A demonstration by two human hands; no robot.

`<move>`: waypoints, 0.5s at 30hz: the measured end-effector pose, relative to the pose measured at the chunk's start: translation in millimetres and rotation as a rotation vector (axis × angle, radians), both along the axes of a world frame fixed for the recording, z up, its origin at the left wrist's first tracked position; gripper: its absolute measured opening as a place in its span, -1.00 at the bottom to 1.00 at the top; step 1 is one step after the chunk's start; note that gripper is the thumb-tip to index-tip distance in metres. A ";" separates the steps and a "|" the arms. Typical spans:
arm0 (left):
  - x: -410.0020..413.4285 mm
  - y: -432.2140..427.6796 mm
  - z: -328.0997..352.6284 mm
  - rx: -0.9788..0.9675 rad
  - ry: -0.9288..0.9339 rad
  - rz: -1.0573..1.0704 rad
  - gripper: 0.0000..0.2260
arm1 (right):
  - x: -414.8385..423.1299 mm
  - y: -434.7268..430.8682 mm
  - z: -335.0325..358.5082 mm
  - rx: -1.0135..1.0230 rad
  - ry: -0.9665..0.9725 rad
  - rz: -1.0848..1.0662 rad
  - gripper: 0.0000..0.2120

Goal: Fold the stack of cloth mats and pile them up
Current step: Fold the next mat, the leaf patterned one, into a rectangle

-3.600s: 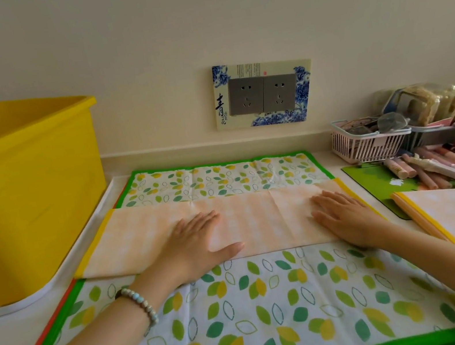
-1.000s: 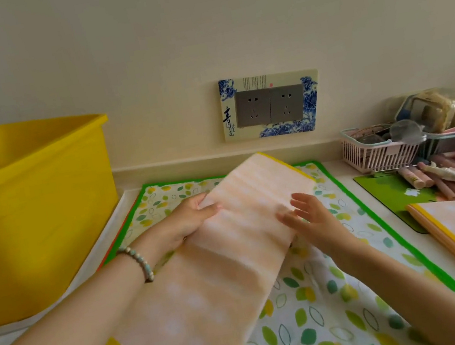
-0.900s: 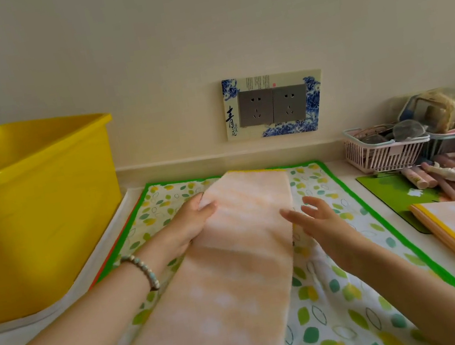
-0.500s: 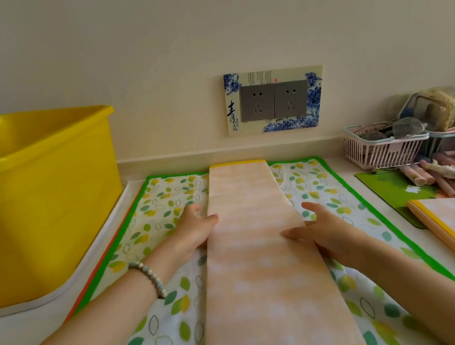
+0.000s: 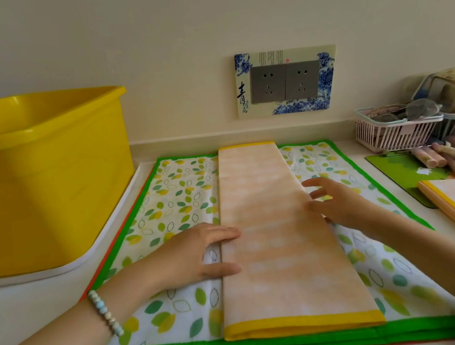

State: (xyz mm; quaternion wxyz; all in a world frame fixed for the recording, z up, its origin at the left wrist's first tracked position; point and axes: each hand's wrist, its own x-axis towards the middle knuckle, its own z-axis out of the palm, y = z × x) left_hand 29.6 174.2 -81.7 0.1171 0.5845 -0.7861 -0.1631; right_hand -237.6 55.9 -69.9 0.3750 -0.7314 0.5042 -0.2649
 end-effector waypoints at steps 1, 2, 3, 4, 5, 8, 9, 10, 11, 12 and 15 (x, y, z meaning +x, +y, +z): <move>0.7 2.9 1.4 0.037 -0.033 -0.006 -0.22 | -4.6 2.5 -0.2 -0.128 0.084 0.035 -0.55; 1.0 5.6 2.7 0.074 -0.065 -0.016 -0.15 | -10.9 5.6 -0.5 -0.239 0.153 0.089 -0.55; 0.9 8.3 4.0 0.104 -0.098 -0.033 -0.09 | -18.1 8.8 -0.8 -0.327 0.215 0.157 -0.54; 0.6 10.5 5.2 0.127 -0.132 -0.050 -0.03 | -26.0 12.2 -1.6 -0.395 0.286 0.230 -0.51; 0.1 12.1 6.2 0.143 -0.170 -0.062 0.02 | -33.1 15.6 -2.0 -0.457 0.373 0.300 -0.49; -2.4 13.0 6.5 0.183 -0.296 -0.087 0.15 | -46.6 28.3 3.2 -0.742 0.629 0.457 -0.49; -4.0 12.7 6.1 0.202 -0.330 -0.097 0.17 | -47.5 31.5 6.9 -0.872 0.673 0.509 -0.50; -5.4 12.7 5.5 0.225 -0.349 -0.107 0.18 | -48.0 34.2 10.0 -0.982 0.685 0.563 -0.49; -6.5 12.7 5.2 0.249 -0.353 -0.116 0.19 | -47.8 36.6 12.7 -1.075 0.688 0.604 -0.48; -7.3 13.0 5.1 0.269 -0.352 -0.122 0.19 | -48.5 37.1 14.2 -1.142 0.693 0.639 -0.46; -8.8 13.7 5.4 0.306 -0.366 -0.127 0.20 | -46.5 35.9 13.9 -1.223 0.676 0.713 -0.42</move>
